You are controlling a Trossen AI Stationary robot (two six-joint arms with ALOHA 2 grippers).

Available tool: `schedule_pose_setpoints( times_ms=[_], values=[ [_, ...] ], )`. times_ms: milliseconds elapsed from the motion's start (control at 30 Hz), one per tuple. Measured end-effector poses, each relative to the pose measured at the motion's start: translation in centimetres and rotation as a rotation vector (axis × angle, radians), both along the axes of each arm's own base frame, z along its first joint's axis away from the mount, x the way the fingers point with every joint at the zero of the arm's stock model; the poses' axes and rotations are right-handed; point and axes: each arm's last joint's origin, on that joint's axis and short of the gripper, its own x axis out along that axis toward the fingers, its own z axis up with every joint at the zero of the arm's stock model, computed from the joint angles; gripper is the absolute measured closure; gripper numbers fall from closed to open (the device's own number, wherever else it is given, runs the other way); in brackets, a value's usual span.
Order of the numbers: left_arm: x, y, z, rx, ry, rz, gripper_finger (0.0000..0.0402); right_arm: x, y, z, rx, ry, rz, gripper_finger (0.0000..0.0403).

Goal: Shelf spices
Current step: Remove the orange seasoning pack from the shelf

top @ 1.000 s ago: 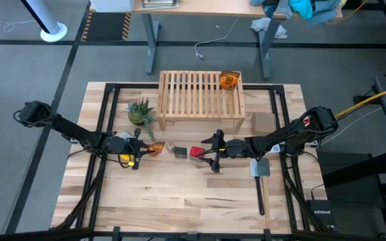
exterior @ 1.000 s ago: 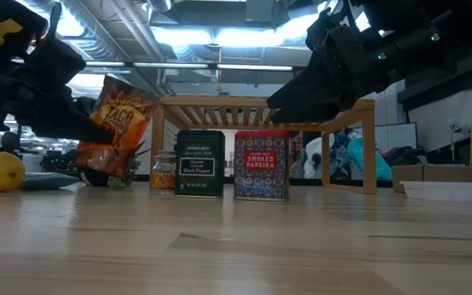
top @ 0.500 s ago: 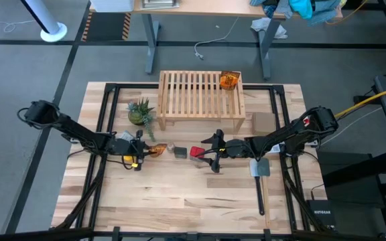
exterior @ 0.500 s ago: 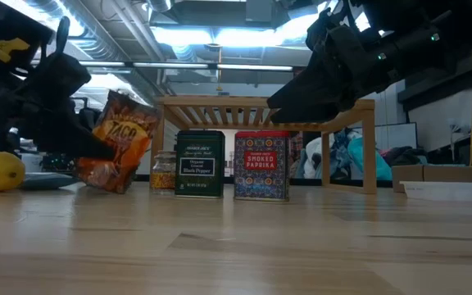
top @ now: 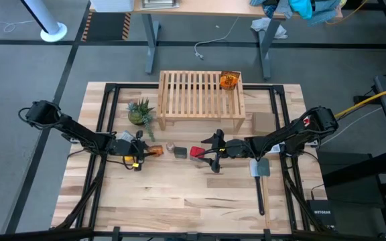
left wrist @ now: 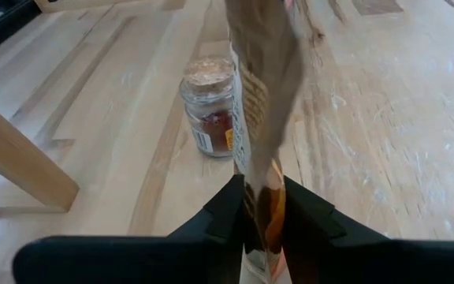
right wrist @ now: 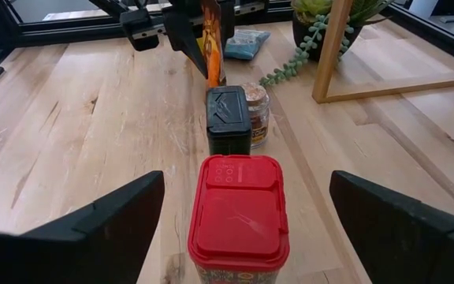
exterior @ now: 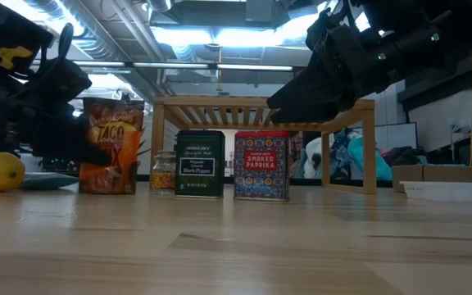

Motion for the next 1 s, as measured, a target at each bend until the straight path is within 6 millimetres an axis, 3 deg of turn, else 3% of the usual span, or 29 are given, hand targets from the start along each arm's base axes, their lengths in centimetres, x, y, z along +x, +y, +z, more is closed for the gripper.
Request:
schedule_pose_setpoints(
  times_ms=[200, 633, 1000],
  values=[
    [-0.03, 0.04, -0.04, -0.029, 0.0, 0.026, 0.0325, 0.0, 0.0, 0.0, 0.0, 0.0, 0.0, 0.0036],
    [-0.05, 0.19, -0.05, -0.047, -0.012, 0.094, 0.0228, 0.0, 0.0, 0.0, 0.0, 0.0, 0.0, 0.0036],
    [0.19, 0.12, 0.27, -0.008, -0.025, 0.072, 0.0219, 0.0, 0.0, -0.01, 0.0, 0.0, 0.0, 0.0036]
  ],
)
